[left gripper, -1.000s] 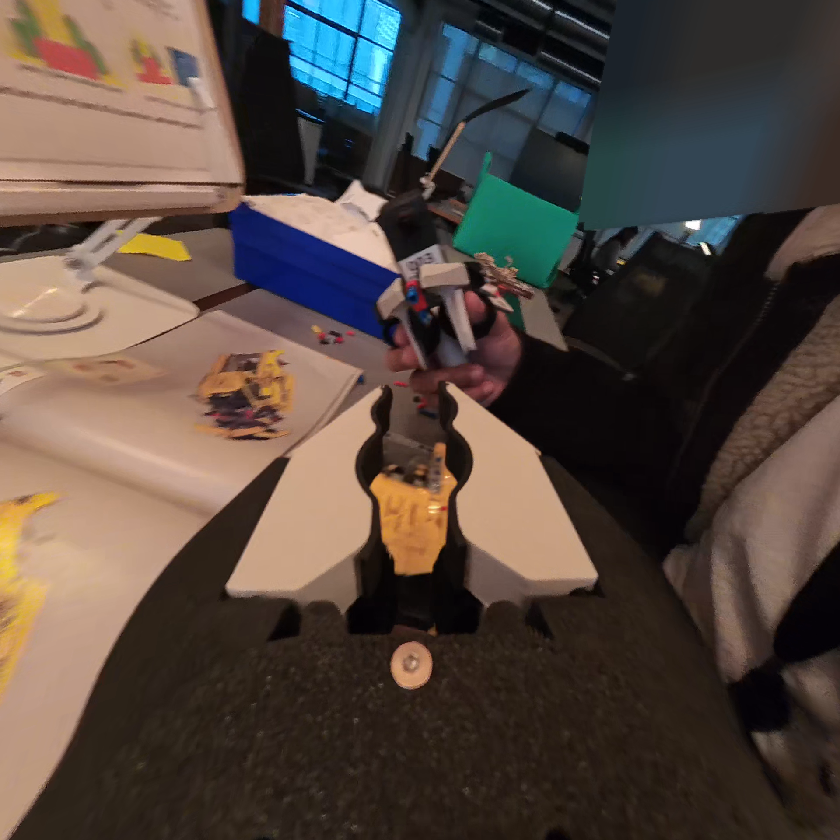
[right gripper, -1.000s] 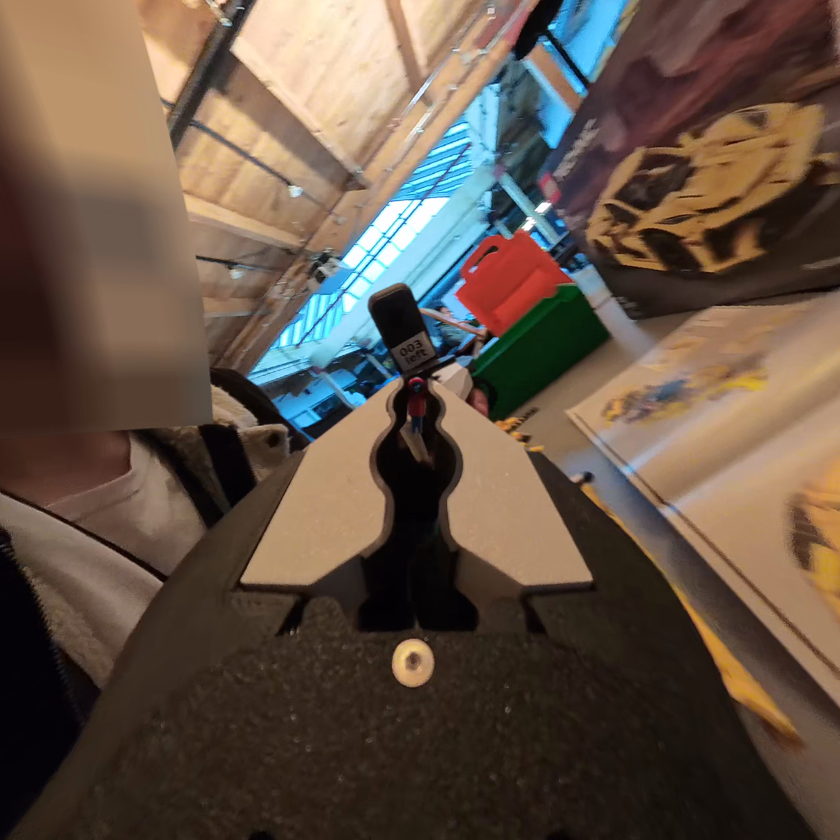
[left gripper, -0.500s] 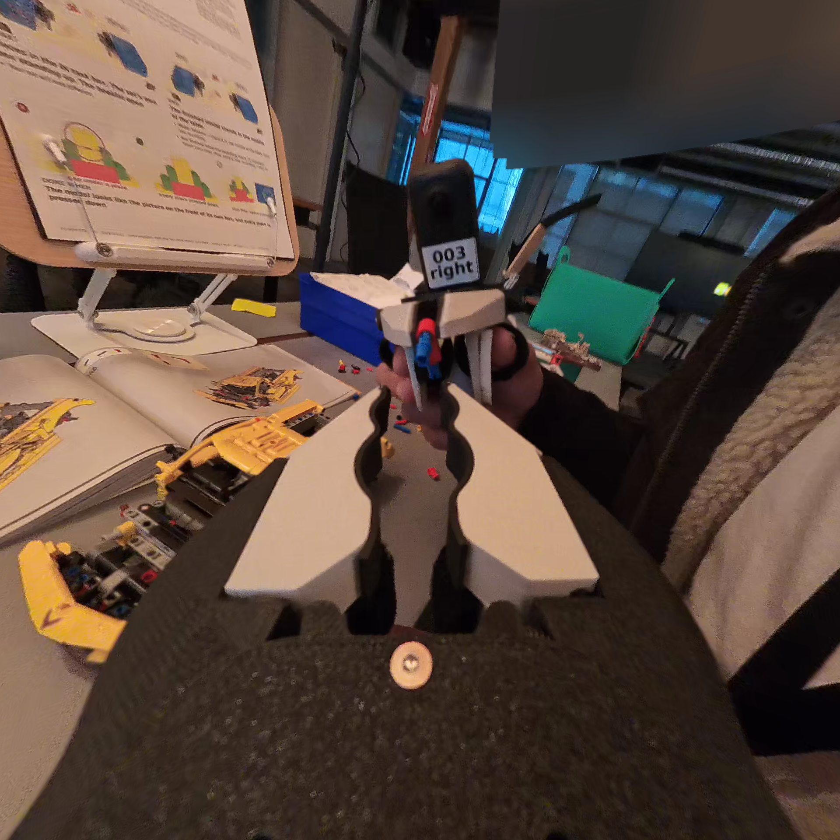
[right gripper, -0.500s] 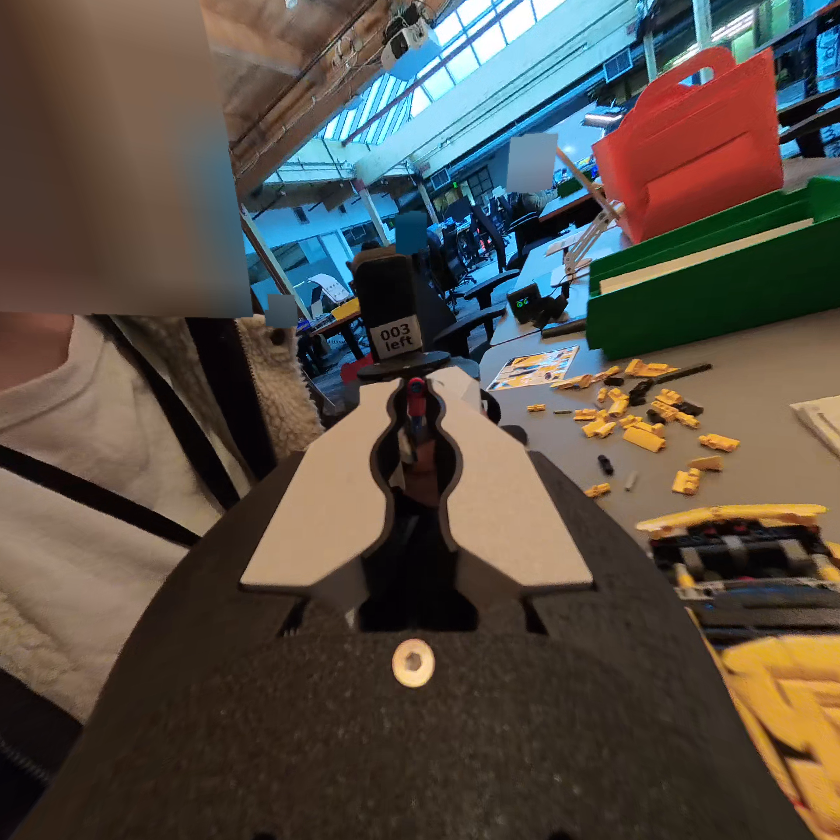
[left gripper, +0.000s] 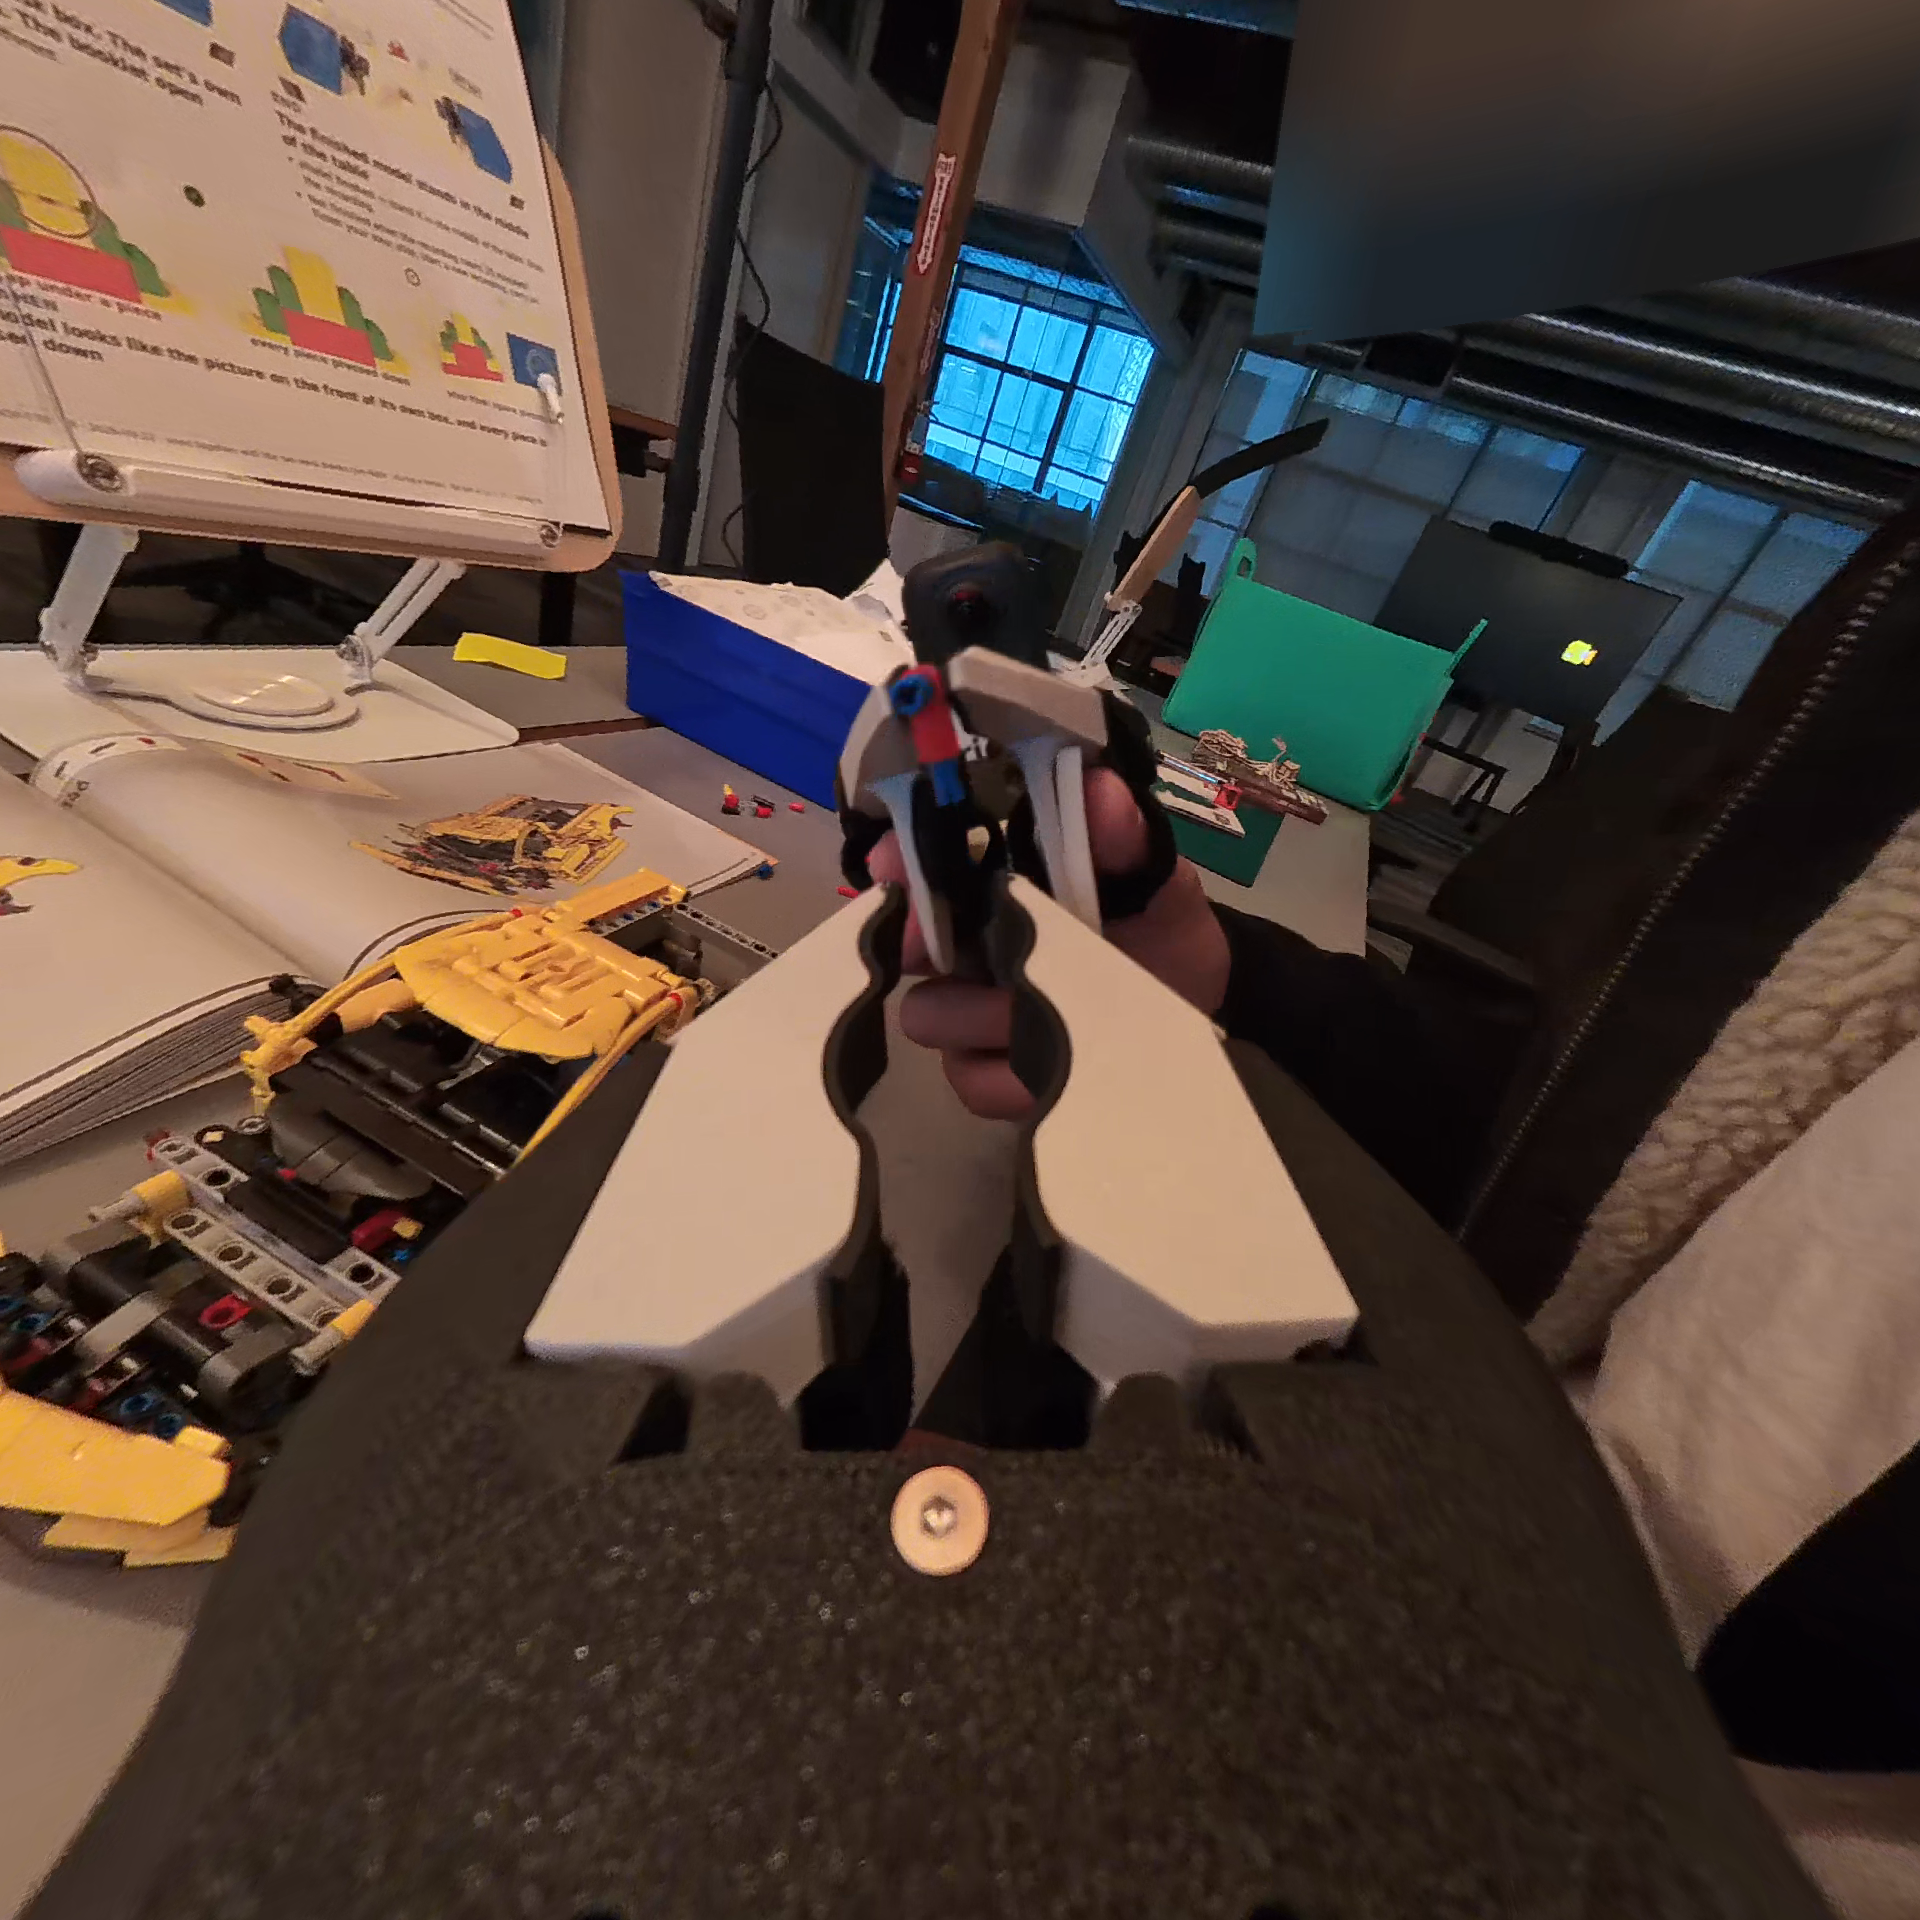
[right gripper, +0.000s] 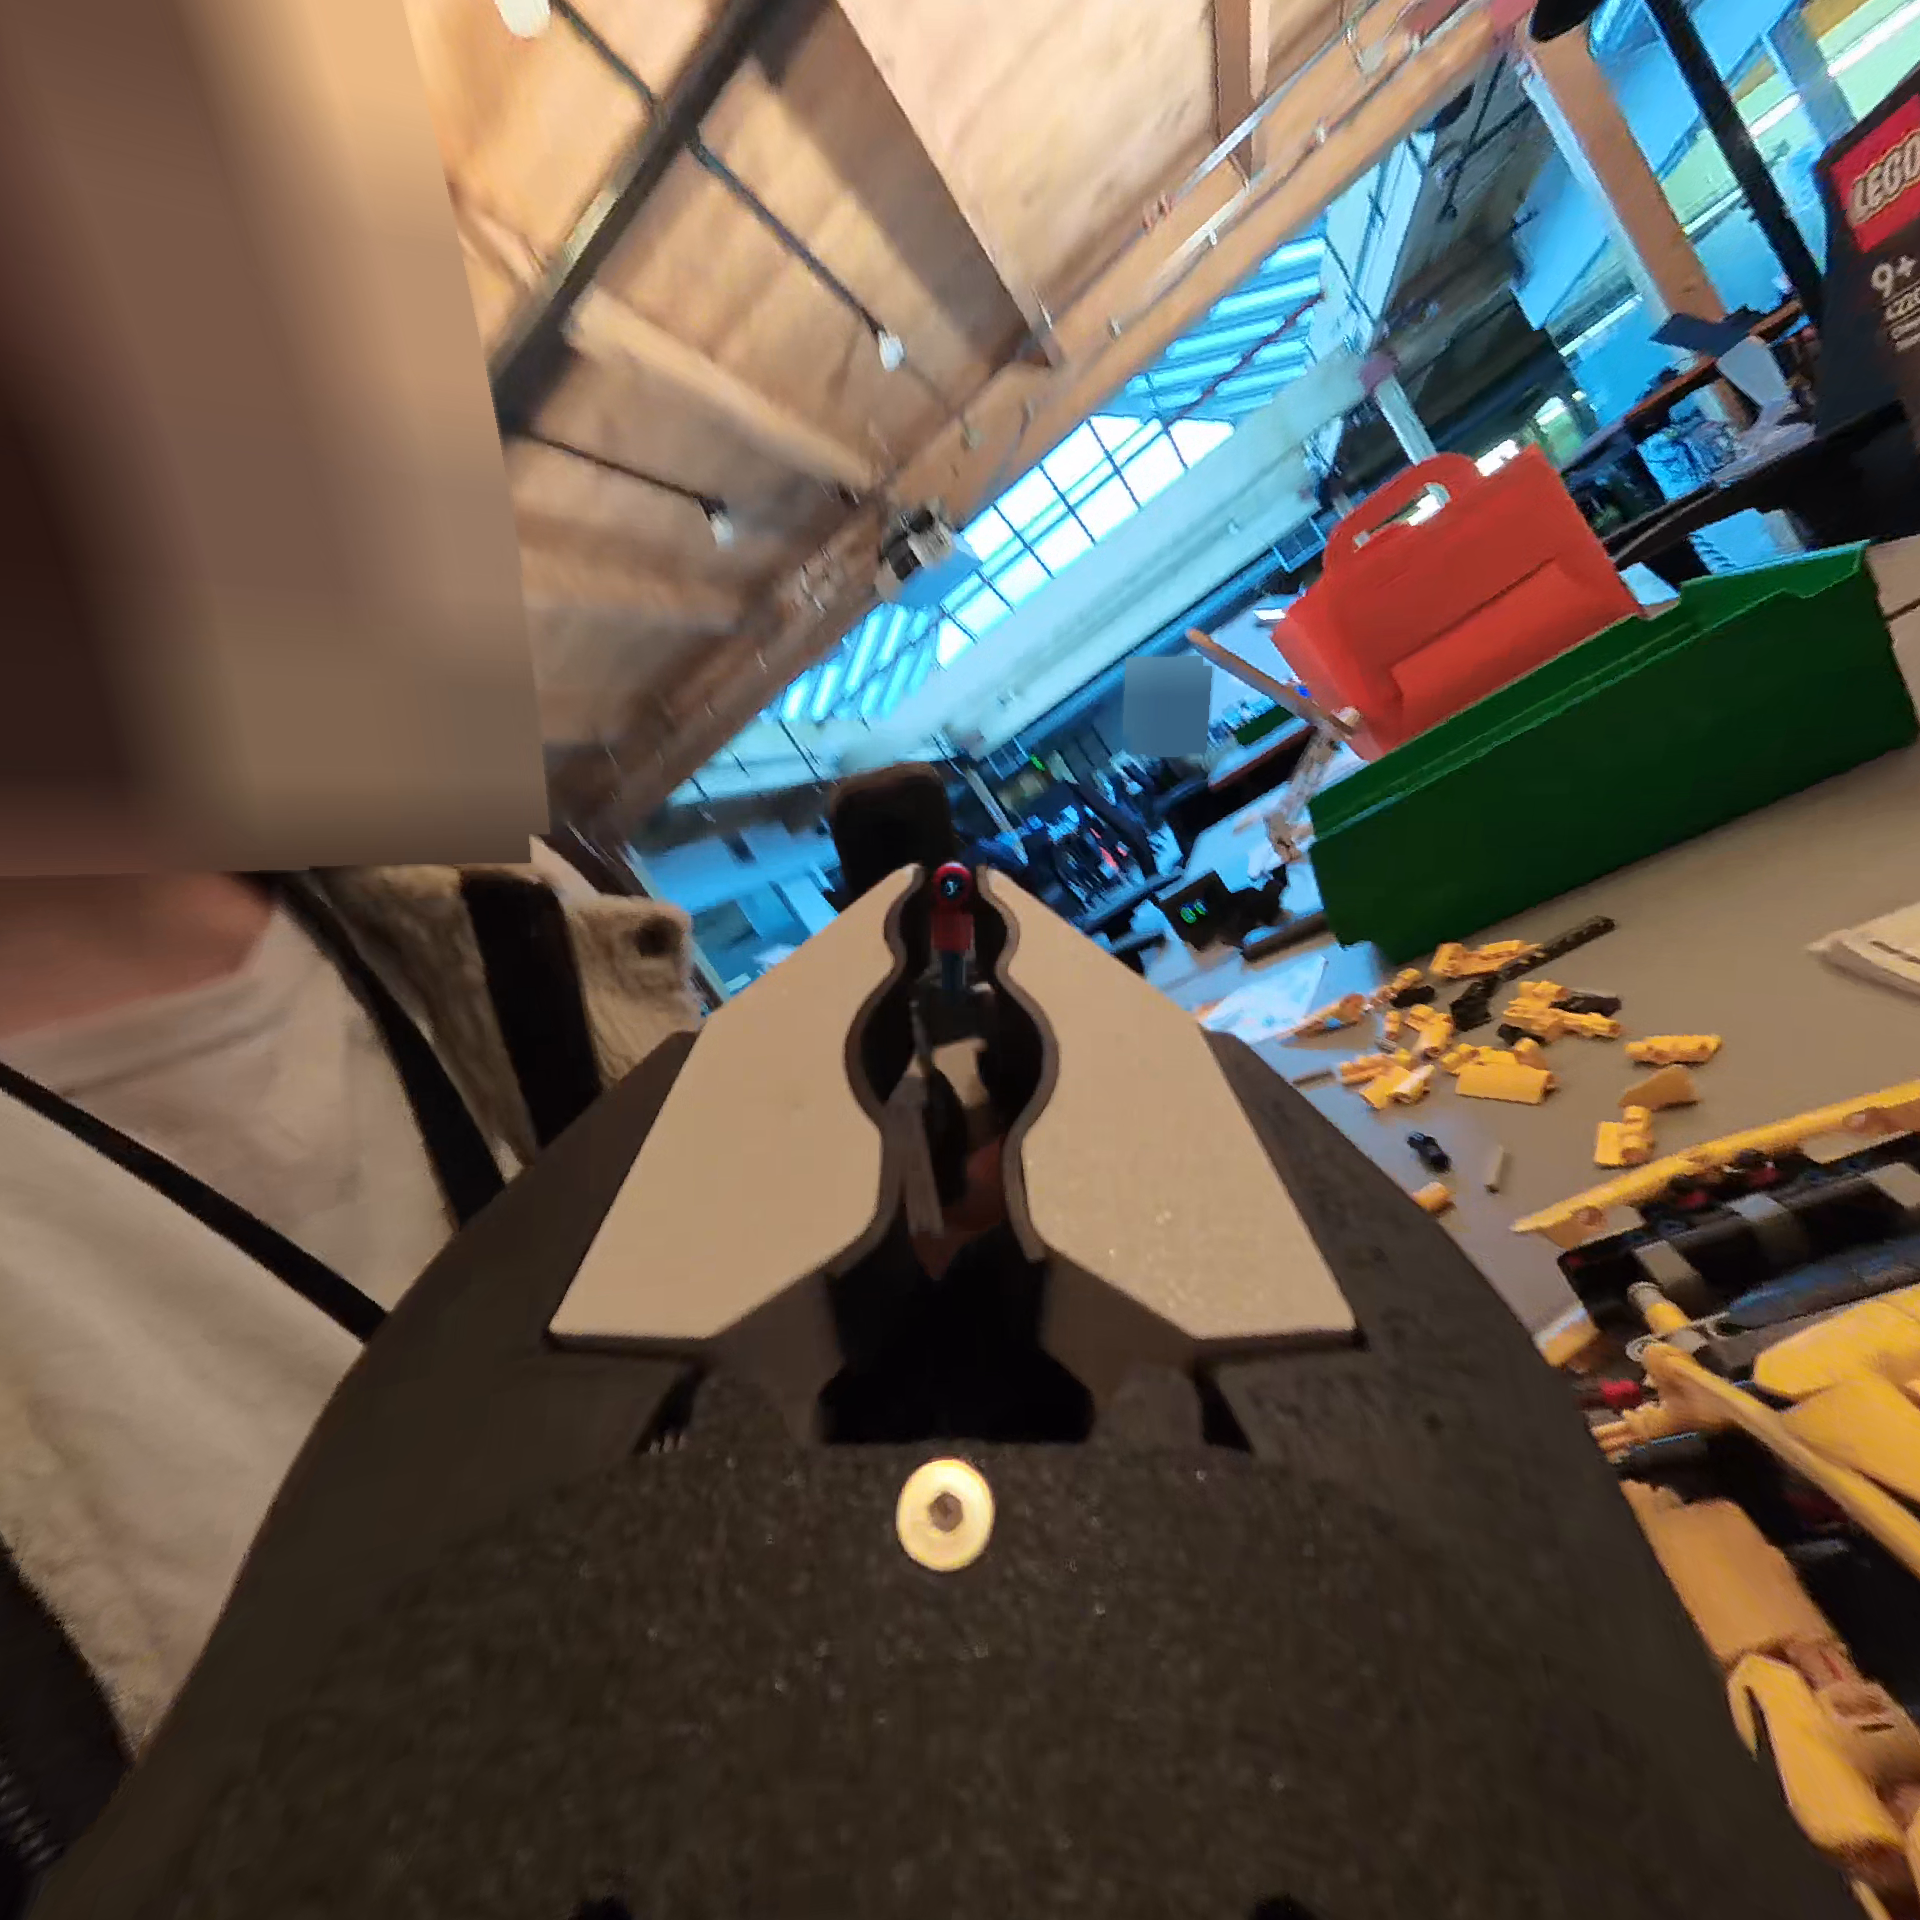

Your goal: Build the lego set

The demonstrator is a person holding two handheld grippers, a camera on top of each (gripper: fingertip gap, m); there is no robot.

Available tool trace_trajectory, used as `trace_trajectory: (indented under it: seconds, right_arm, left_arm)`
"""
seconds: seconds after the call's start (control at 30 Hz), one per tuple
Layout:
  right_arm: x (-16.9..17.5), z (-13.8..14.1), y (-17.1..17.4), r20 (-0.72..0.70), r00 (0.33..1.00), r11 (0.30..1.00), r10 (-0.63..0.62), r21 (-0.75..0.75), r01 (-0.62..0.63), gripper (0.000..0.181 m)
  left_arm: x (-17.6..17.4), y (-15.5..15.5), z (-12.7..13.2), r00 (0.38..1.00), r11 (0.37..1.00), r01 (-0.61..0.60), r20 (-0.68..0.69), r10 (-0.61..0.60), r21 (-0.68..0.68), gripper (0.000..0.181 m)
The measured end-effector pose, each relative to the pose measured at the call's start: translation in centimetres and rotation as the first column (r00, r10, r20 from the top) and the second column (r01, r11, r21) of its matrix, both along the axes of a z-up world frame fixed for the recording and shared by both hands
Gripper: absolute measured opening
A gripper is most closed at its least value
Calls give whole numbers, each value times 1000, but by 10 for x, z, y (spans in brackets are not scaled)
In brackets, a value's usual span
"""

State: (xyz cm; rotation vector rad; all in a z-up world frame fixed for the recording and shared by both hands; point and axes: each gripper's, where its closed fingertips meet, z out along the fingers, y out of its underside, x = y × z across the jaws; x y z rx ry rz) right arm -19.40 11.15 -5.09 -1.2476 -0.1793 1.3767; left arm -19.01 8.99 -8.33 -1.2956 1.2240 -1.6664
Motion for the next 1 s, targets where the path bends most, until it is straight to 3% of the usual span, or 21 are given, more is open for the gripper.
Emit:
trace_trajectory:
  seconds: [0.17,0.3,0.43,0.6,0.63,1.0]
  right_arm:
    - [-1,-14,5,37,999,998,2,-58,0,5]
    - [-3,-40,13,206,978,989,-22,-141,52,6]
    - [-11,-36,8,137,989,986,63,-163,-40,6]
    - [-18,-43,7,183,980,983,83,-175,-51,6]
    - [-18,-45,8,192,978,982,81,-181,-45,6]
    - [-13,-46,8,212,973,981,90,-187,-50,7]
  left_arm:
    - [1,7,-1,1000,999,-2,-14,1,-37,17]
    - [-11,26,-2,999,999,-37,-40,36,-31,17]
    - [-16,32,-9,996,999,-41,-75,41,-4,17]
    - [-18,29,-11,998,999,-9,-67,6,-40,16]
    - [-19,27,-10,998,999,4,-61,-7,-43,9]
    - [-16,24,-10,1000,999,10,-21,-10,38,4]
